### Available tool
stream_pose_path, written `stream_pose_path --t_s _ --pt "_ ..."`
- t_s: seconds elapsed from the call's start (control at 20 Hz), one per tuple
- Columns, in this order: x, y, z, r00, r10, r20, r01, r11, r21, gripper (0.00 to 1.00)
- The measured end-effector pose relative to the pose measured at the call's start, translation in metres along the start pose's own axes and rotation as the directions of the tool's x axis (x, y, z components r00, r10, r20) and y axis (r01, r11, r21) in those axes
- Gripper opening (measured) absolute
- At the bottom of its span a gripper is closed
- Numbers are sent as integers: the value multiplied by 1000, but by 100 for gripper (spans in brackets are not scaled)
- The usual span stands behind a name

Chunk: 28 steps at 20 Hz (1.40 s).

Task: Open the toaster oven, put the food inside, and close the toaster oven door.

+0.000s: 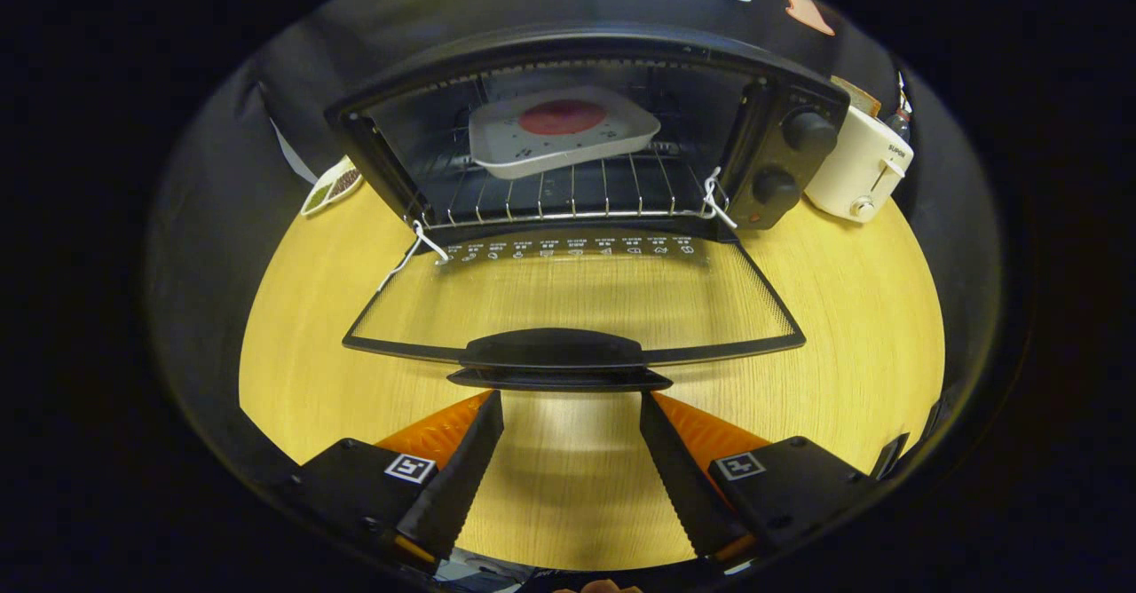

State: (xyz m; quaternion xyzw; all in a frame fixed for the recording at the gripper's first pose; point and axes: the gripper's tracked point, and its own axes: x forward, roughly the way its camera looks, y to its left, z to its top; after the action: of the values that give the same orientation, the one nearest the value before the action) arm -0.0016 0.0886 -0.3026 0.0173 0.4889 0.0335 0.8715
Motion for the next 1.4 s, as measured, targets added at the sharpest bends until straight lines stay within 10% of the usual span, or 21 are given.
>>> stream_pose_path --t_s 0.6,1.4 --pt "-103 -8 96 911 64 408 -47 998 -51 99" --pt "-333 -135 145 532 -75 844 198 979 -38 98"
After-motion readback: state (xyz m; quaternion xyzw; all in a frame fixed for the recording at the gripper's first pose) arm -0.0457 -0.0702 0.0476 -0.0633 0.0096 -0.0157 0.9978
